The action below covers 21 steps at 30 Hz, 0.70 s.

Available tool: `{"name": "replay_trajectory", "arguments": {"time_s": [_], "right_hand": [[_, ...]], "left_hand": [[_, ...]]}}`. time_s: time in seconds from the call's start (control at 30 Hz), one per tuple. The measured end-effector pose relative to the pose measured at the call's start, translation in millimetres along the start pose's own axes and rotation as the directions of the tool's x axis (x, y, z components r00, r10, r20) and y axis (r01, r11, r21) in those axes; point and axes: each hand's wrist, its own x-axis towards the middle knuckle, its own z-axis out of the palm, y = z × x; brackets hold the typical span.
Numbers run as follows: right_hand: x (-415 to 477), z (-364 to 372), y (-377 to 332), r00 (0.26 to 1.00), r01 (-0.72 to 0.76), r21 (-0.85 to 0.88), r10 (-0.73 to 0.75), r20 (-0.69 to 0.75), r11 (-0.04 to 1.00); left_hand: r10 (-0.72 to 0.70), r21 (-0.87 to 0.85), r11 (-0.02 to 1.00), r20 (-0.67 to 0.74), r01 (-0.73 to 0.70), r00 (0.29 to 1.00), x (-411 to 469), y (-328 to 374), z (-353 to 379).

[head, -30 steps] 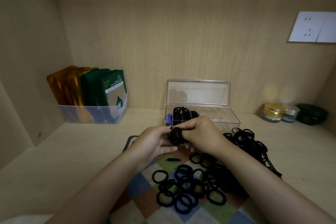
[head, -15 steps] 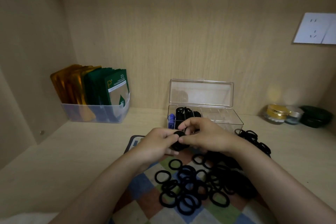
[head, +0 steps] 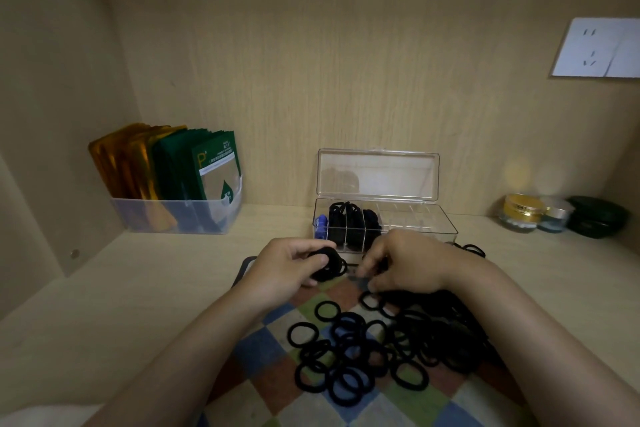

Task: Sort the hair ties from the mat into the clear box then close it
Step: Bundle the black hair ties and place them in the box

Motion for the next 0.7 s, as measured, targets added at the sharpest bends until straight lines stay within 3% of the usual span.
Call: {"name": "replay_trajectory", "arguments": {"time_s": [0.07,0.27,0.37,0.43,0.57,0.7], "right_hand": [[2,5,2,0.998,-0.030,-0.079,0.034,0.045,0.996],[-1,6,-7,0.990,0.138,0.142,-0.142,0.018,0.980],[-6,7,-22,0.968,0.189,0.227,-0.220,0.118,0.955],[-8,12,-30,0.956,0.196,0.146,-0.222,0.189,0.970],[-10,18,-37,0.968,0.163,-0.179,-0.122,0.220,0.970],[-11,20,-40,0.980,0.152,-0.211,-0.118,0.162,0.966]], "left_hand": [[-0.005,0.006,1.000,-0.015,0.005,1.000,1,0,-1],[0.005,0.022,1.000,-0.069,-0.003,0.998,4,-1,-6],[0.016,0.014,1.000,-0.087,-0.015,0.996,4,-1,-11],[0.026,0.029,0.999,-0.089,-0.024,0.996,4,-1,-13],[0.032,0.051,0.998,-0.076,-0.028,0.997,3,-1,-11],[0.046,0.063,0.997,-0.064,-0.042,0.997,1,0,-10]]}}
